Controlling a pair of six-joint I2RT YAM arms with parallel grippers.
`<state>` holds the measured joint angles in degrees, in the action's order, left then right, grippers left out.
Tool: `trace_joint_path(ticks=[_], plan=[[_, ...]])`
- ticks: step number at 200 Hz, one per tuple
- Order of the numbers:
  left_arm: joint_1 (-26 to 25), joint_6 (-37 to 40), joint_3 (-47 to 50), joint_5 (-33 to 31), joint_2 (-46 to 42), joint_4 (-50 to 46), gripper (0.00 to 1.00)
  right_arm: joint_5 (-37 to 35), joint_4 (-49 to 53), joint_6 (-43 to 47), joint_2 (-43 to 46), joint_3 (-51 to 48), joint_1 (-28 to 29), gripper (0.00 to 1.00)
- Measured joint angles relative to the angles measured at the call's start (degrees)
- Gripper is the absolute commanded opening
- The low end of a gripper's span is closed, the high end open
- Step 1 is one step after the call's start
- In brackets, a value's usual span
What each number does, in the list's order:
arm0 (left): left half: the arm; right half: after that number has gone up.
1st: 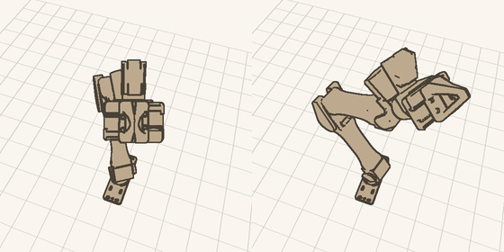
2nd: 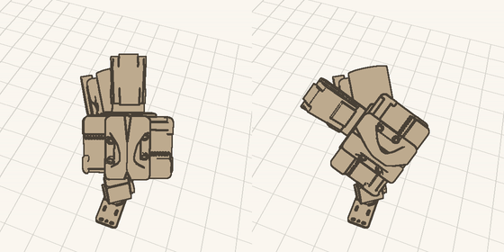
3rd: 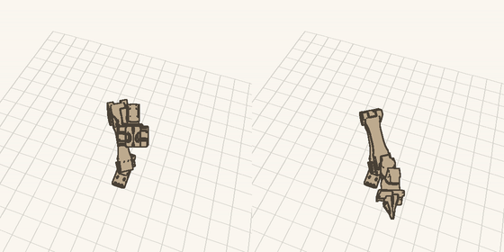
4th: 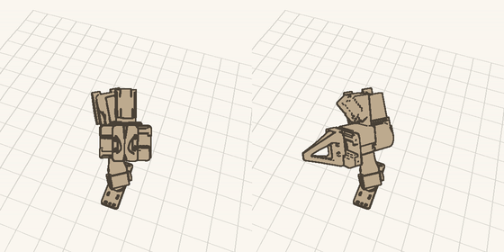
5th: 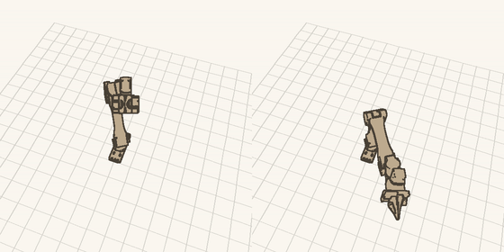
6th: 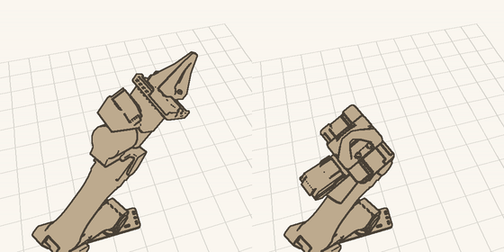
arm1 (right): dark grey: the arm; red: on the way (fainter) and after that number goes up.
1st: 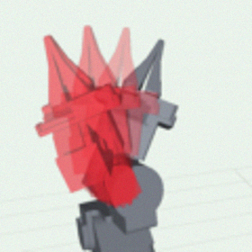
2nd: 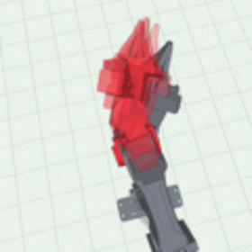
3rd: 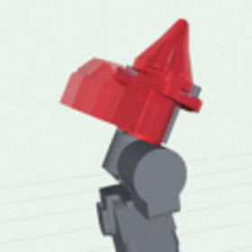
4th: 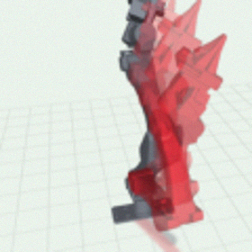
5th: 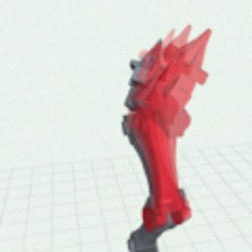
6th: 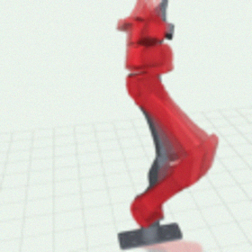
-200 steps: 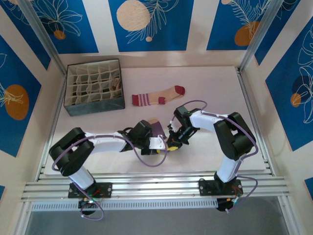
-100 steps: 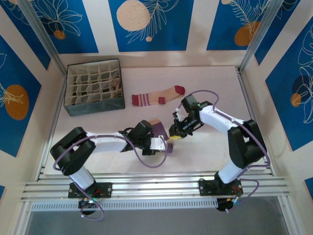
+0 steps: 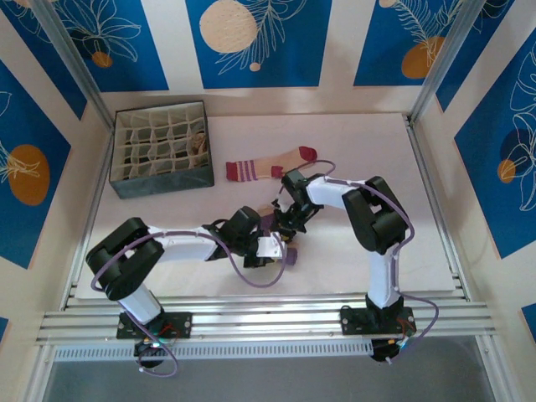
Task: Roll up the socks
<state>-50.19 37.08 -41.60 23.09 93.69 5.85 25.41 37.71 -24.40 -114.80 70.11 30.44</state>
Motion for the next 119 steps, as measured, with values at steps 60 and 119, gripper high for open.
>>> trace_joint_path(ticks=[60, 119], plan=[[0.68, -11.37, -2.19, 4.83, 1.18, -4.9, 0.0, -0.42, -3.82, -3.13, 4.28, -6.38, -2.78, 0.07], [4.74, -24.15, -7.96, 15.32, 8.09, -7.72, 0.0, -1.7, -9.6, -5.4, 9.03, -12.87, -4.83, 0.1]])
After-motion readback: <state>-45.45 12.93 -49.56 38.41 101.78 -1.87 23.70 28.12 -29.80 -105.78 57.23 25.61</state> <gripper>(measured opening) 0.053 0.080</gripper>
